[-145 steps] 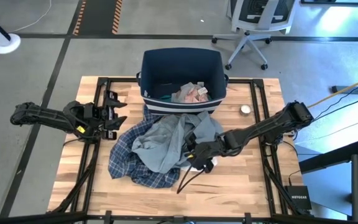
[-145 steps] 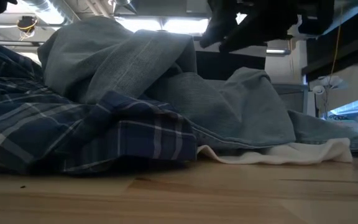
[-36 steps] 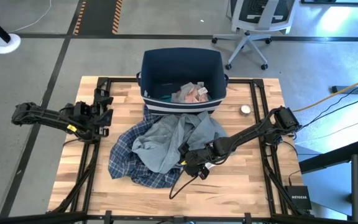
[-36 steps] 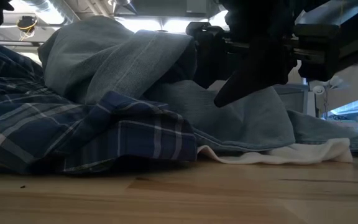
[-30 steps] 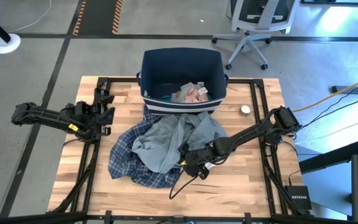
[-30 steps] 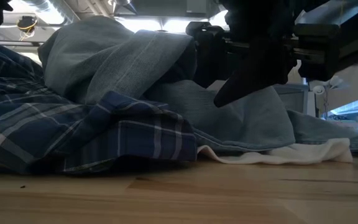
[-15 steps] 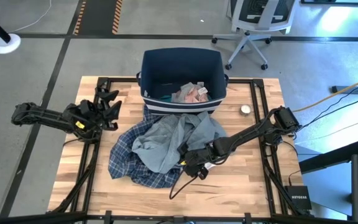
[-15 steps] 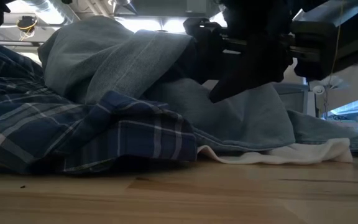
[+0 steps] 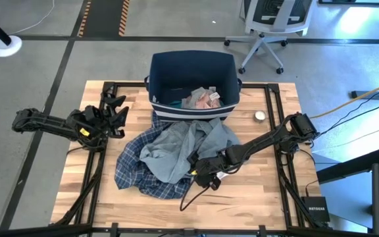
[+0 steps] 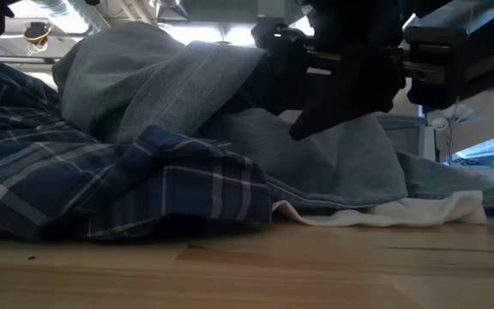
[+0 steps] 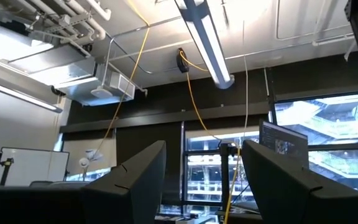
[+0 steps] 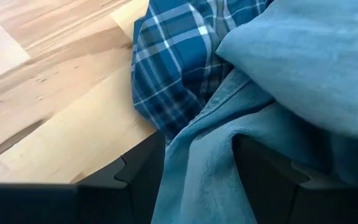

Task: Sort clothes
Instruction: Put the white boxer into the blue laundry bin

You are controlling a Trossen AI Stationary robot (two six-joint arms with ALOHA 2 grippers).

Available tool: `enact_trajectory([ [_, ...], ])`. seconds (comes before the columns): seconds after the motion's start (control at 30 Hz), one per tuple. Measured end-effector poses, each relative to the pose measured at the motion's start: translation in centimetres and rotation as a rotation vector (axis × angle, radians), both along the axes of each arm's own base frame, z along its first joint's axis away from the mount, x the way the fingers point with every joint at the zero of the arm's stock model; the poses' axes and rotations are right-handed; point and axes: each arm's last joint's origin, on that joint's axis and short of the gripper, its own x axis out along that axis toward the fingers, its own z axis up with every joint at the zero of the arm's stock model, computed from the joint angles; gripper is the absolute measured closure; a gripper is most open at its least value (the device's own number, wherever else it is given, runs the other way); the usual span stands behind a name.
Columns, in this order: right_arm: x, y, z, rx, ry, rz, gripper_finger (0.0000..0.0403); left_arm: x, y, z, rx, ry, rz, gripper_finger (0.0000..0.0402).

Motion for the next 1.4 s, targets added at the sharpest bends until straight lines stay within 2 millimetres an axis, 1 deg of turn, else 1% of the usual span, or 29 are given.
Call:
enact_trajectory([
  [0.07, -0.3, 0.0, -0.2, 0.013, 0.046, -0.014, 0.0194, 0.0, 0.0, 0.0, -0.009, -0.004, -0.009, 0.0194],
  [0.13, -1.1, 0.0, -0.6, 0.038, 0.141, -0.027, 0.0194, 0.0, 0.0, 0.0, -0.016, -0.006, -0.015, 0.0194],
  [0.23, -2.8, 0.3, -0.5, 0.040, 0.292, -0.045, 0.0194, 0.0, 0.0, 0.0, -0.020, -0.008, -0.019, 0.0194],
  [0.33, -4.9, 1.4, 0.1, 0.002, 0.394, -0.077, 0.0194, 0.0, 0.0, 0.0, -0.006, -0.006, -0.005, 0.0194],
  [0.43, -6.7, 2.6, 0.4, -0.086, 0.431, -0.109, 0.0194, 0.0, 0.0, 0.0, 0.010, 0.000, 0.010, 0.0194],
  [0.57, -8.4, 3.5, 1.1, -0.223, 0.407, -0.152, 0.0194, 0.0, 0.0, 0.0, 0.015, 0.001, 0.015, 0.0194],
  [0.67, -9.1, 3.5, 2.5, -0.297, 0.332, -0.202, 0.0194, 0.0, 0.0, 0.0, 0.014, 0.000, 0.015, 0.0194],
  [0.77, -9.5, 3.4, 5.2, -0.274, 0.306, -0.232, 0.0194, 0.0, 0.0, 0.0, 0.012, -0.001, 0.012, 0.0194],
  [0.8, -10.0, 3.2, 6.1, -0.266, 0.319, -0.243, 0.0194, 0.0, 0.0, 0.0, 0.012, -0.001, 0.012, 0.0194],
  [0.87, -11.4, 2.9, 7.4, -0.283, 0.372, -0.275, 0.0194, 0.0, 0.0, 0.0, 0.012, -0.001, 0.012, 0.0194],
  [0.97, -13.5, 2.6, 7.9, -0.285, 0.432, -0.357, 0.0194, 0.0, 0.0, 0.0, 0.010, -0.002, 0.010, 0.0194],
  [1.03, -14.6, 2.6, 7.5, -0.263, 0.424, -0.407, 0.0194, 0.0, 0.0, 0.0, 0.006, -0.003, 0.007, 0.0194],
  [1.07, -15.0, 2.7, 6.9, -0.249, 0.419, -0.423, 0.0194, 0.0, 0.0, 0.0, 0.004, -0.004, 0.005, 0.0194],
  [1.17, -15.7, 3.1, 4.4, -0.205, 0.414, -0.464, 0.0194, 0.0, 0.0, 0.0, 0.002, -0.005, 0.003, 0.0194],
  [1.23, -16.0, 3.0, 2.4, -0.163, 0.425, -0.489, 0.0194, 0.0, 0.0, 0.0, 0.001, -0.005, 0.002, 0.0194],
  [1.33, -16.1, 2.5, -0.5, -0.107, 0.450, -0.513, 0.0194, 0.0, 0.0, 0.0, -0.007, -0.007, -0.005, 0.0194],
  [1.4, -16.0, 2.1, -1.7, -0.070, 0.448, -0.520, 0.0194, 0.0, 0.0, 0.0, -0.007, -0.007, -0.006, 0.0194],
])
